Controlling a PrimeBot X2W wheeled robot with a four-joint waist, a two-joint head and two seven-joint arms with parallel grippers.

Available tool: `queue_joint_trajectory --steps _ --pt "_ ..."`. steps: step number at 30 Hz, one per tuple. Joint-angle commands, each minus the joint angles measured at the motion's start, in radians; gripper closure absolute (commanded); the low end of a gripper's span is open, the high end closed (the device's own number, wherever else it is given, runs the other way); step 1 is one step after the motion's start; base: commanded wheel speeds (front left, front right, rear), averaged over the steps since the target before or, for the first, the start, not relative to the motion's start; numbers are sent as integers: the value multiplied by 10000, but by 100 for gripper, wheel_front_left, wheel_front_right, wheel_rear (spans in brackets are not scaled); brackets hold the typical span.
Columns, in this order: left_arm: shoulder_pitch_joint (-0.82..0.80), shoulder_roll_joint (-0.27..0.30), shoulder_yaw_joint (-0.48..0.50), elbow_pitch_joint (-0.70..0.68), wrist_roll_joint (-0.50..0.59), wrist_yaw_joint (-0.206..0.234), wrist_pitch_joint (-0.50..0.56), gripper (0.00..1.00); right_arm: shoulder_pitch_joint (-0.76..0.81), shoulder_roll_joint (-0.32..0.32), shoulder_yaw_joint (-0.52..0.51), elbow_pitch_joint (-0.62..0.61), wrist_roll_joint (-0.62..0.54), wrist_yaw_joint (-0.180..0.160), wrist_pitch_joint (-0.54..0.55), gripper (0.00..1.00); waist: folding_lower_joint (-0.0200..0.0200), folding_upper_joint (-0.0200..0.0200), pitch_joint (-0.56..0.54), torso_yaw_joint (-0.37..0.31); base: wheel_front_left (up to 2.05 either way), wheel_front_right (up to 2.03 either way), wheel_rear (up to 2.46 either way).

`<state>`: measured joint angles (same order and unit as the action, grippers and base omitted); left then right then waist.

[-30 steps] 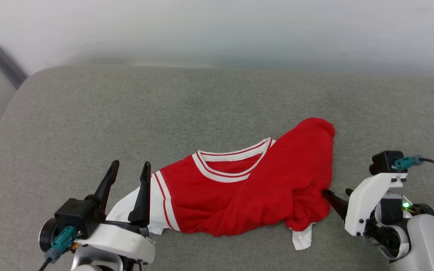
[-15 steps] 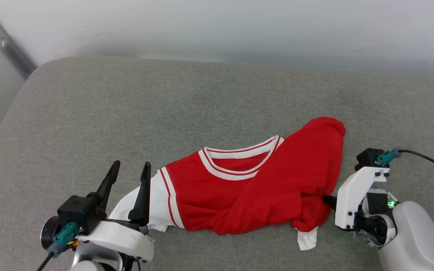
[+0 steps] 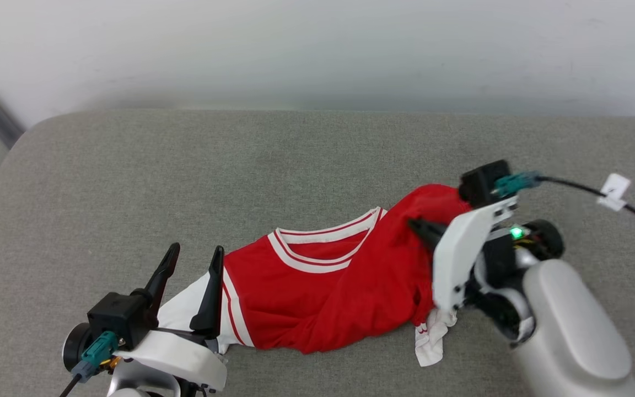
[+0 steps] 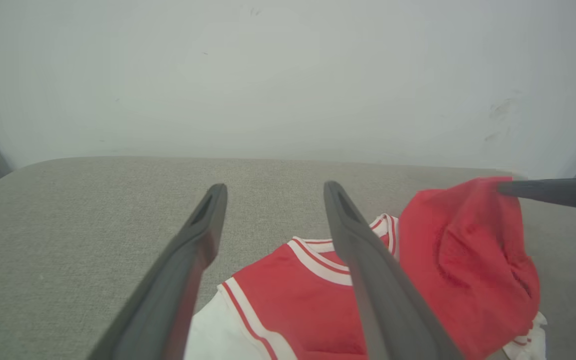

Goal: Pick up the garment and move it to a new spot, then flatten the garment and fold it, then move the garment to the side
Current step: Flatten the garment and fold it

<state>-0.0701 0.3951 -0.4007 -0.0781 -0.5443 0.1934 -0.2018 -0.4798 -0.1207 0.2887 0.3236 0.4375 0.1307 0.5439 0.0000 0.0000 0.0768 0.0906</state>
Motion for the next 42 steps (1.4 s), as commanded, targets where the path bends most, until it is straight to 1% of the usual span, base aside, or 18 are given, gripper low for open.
queue_joint_trajectory --steps 1,5,9,12,14,16,17,18,19,24,25,27,30,33,37,40,42 --pt "77 -14 8 -9 -52 -8 -37 0 408 93 493 -293 158 -1 59 100 0 0 7 -15 0 0 0" --pt "38 6 10 59 -76 -38 -46 0 979 37 2194 -1338 612 0 199 100 0 0 74 -28 0 0 0" --pt "43 -21 22 183 -165 -62 -59 0 1599 -203 3960 -1940 1250 0 359 100 0 0 107 -61 0 0 0" --pt "-11 -54 -12 284 -208 -106 -95 0 1917 -506 5132 -1976 1732 0 517 100 0 0 117 -79 0 0 0" --pt "-60 -85 -33 321 -215 -152 -128 0 2133 -700 5765 -1780 1977 0 632 100 0 0 104 -84 0 0 0" --pt "-112 -98 -56 368 -222 -181 -133 0 2175 -862 6032 -1609 2138 0 541 100 0 0 112 -72 0 0 0" --pt "-137 -102 -63 382 -226 -188 -145 0 2160 -931 6093 -1552 2105 0 440 90 0 0 115 -72 0 0 0" --pt "-154 -103 -65 401 -230 -192 -153 0 2161 -944 6096 -1526 2113 0 259 13 0 0 117 -84 0 0 0" --pt "-155 -94 -60 420 -230 -190 -151 0 2115 -949 6036 -1575 2074 0 -22 0 0 0 112 -98 0 0 0" --pt "-52 -44 -61 550 -239 -173 -189 0 2133 -931 5387 -2138 1776 0 -1630 0 0 0 -35 -128 0 0 0" --pt "-52 -44 -61 550 -239 -173 -189 0 2133 -931 5387 -2138 1776 0 -1630 0 0 0 -35 -128 0 0 0" --pt "46 -24 -34 576 -241 -119 -216 0 2360 -872 4942 -2506 1717 0 -2240 0 0 0 -137 -154 0 0 0" --pt "203 11 22 582 -270 -37 -232 0 2740 -757 4109 -3007 1587 -1 -2816 0 0 0 -273 -220 0 0 0" --pt "320 30 63 550 -299 57 -242 0 3246 -663 2944 -3257 1261 -1 -2930 0 0 0 -407 -293 0 0 0" --pt "445 77 104 458 -290 169 -251 0 3866 -507 962 -3295 728 0 -2608 0 0 0 -442 -385 0 0 0" --pt "435 131 130 388 -287 200 -223 0 4172 -445 -408 -3172 374 0 -1999 0 0 0 -410 -444 0 0 0" --pt "435 154 141 350 -283 243 -200 0 4290 -413 -1066 -3052 236 0 -1412 0 0 0 -378 -484 0 0 0"
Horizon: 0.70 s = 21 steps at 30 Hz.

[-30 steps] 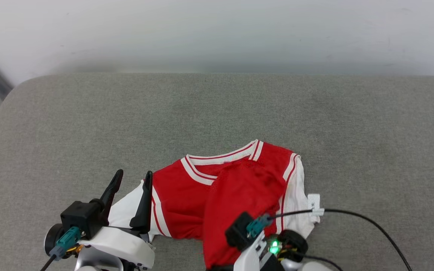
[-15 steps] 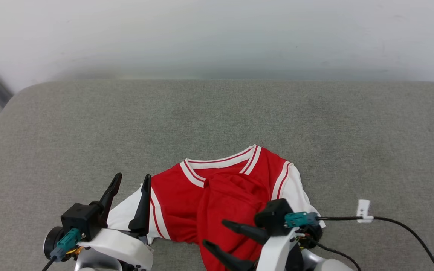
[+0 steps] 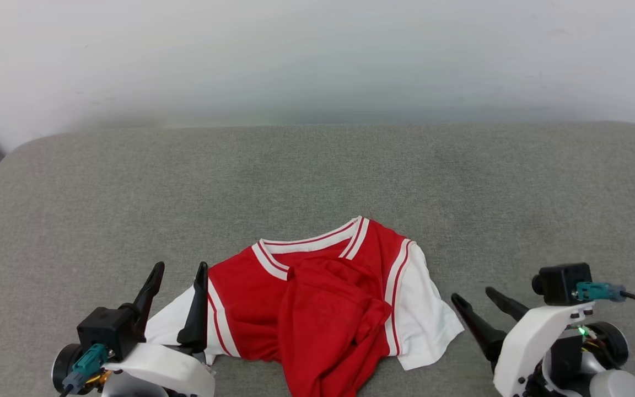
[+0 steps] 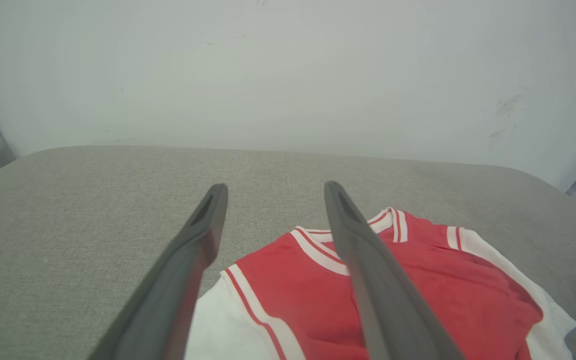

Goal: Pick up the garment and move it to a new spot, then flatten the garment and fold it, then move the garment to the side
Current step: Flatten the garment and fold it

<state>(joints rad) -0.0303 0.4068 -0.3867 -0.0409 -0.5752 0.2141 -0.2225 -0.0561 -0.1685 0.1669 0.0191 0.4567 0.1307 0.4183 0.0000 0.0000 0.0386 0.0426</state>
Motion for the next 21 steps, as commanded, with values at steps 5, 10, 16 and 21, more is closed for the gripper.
queue_joint_trajectory --steps 5,10,16,21 --pt "-70 50 -13 -103 37 73 37 0 3 25 -760 425 -317 0 1608 0 0 0 145 -39 0 0 0" --pt "-257 21 -55 -175 65 37 47 0 -598 99 -801 990 -402 0 2694 0 0 0 455 80 0 0 0" --pt "-475 -46 -42 -116 7 -14 -25 0 -1460 276 -307 2107 -272 0 3031 0 0 0 938 305 0 0 0" --pt "-622 -136 -41 10 -44 -79 -90 0 -1814 250 436 3276 -108 -1 3322 0 0 0 1212 490 0 0 0"
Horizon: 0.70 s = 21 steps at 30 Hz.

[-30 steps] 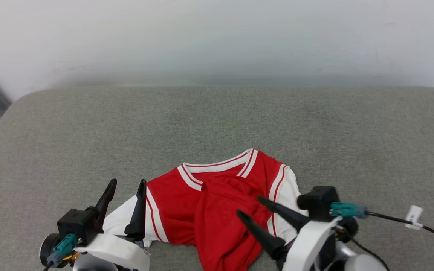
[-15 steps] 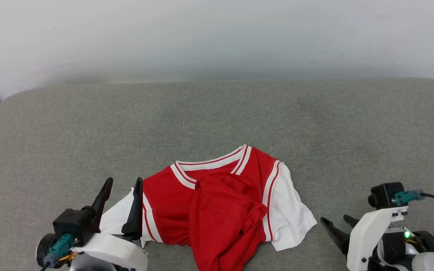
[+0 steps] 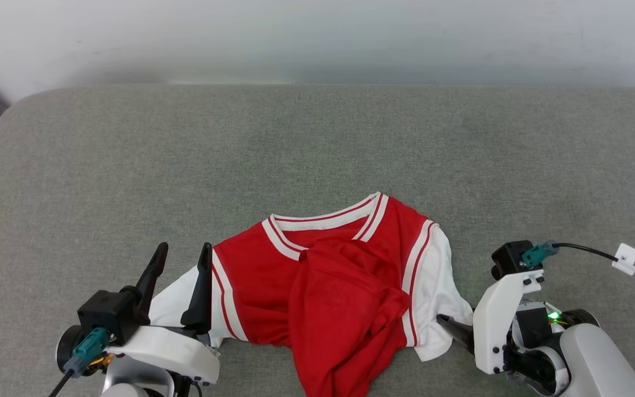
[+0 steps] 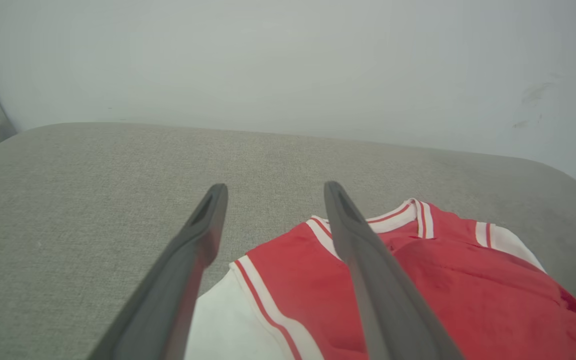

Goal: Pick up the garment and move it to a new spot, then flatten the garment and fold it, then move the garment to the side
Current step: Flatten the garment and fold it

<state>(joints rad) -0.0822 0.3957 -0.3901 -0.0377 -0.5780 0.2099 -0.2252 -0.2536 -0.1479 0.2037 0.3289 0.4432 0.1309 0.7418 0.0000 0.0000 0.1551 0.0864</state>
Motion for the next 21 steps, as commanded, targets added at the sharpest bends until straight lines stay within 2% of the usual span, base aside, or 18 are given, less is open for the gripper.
queue_joint_trajectory --steps 1,3,4,5,6,10,15,21 --pt "-90 -41 -6 28 -31 -40 -66 0 176 72 176 407 103 -2 177 0 0 0 59 69 0 0 0" --pt "-58 -77 16 140 -71 9 -49 0 195 3 321 801 159 -3 277 0 0 0 56 101 0 0 0" --pt "-40 -85 10 192 -78 33 -23 0 224 -1 362 944 231 -5 321 51 0 0 36 108 0 0 0" --pt "-35 -96 1 221 -89 41 -19 0 216 -38 396 972 252 -5 230 80 0 0 9 108 0 0 0" --pt "-17 -104 -3 258 -103 56 -23 0 191 -85 397 968 289 -5 166 100 0 0 -31 96 0 0 0" --pt "129 -58 53 384 -318 58 196 0 34 -364 81 496 264 -5 -311 100 0 0 -243 -41 0 0 0" --pt "238 424 330 374 -774 101 1088 0 231 -778 -712 -291 100 -5 -717 100 0 0 -532 -310 0 0 0" --pt "217 1377 584 39 -1555 163 3151 0 744 -1116 -2030 -1317 -219 -5 -533 100 0 0 -688 -653 0 0 0"
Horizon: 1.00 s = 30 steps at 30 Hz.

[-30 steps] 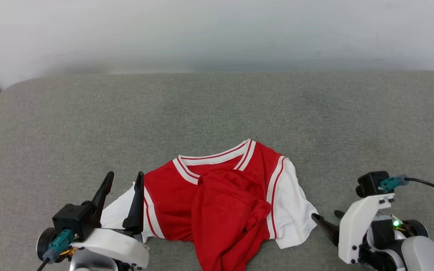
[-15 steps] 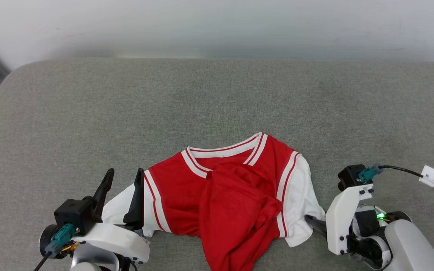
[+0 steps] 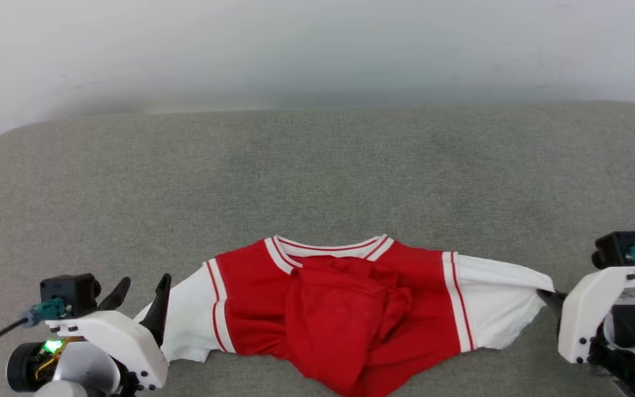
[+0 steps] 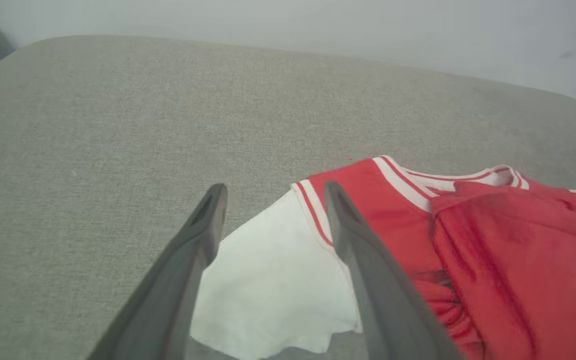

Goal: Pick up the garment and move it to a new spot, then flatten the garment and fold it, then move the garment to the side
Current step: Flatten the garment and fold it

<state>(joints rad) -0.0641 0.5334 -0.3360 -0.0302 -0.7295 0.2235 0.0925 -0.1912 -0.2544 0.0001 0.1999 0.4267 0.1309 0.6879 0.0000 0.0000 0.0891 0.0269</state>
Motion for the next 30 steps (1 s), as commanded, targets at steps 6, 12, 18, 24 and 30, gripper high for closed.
queue_joint_trajectory --steps 6,12,18,24,30 --pt "-405 876 75 -272 -1072 -1 2547 0 557 214 -1050 -1000 -403 -3 460 100 0 0 271 -388 0 0 0" --pt "-817 1455 82 317 -1894 -13 4439 0 544 726 -1205 -1617 -563 -3 638 100 0 0 962 -812 0 0 0" --pt "-1214 1446 -56 1240 -2305 -132 5310 0 322 1045 -1096 -1701 -600 -3 534 100 0 0 1571 -1109 0 0 0" --pt "-1467 947 -411 2079 -2751 -691 5694 100 148 1099 -1104 -1481 -585 -3 392 100 0 0 1736 -1205 0 0 0" --pt "-1804 840 -502 2593 -2377 -928 5159 100 -161 795 -907 -1343 -680 -3 53 100 0 0 1300 -1105 0 0 0"
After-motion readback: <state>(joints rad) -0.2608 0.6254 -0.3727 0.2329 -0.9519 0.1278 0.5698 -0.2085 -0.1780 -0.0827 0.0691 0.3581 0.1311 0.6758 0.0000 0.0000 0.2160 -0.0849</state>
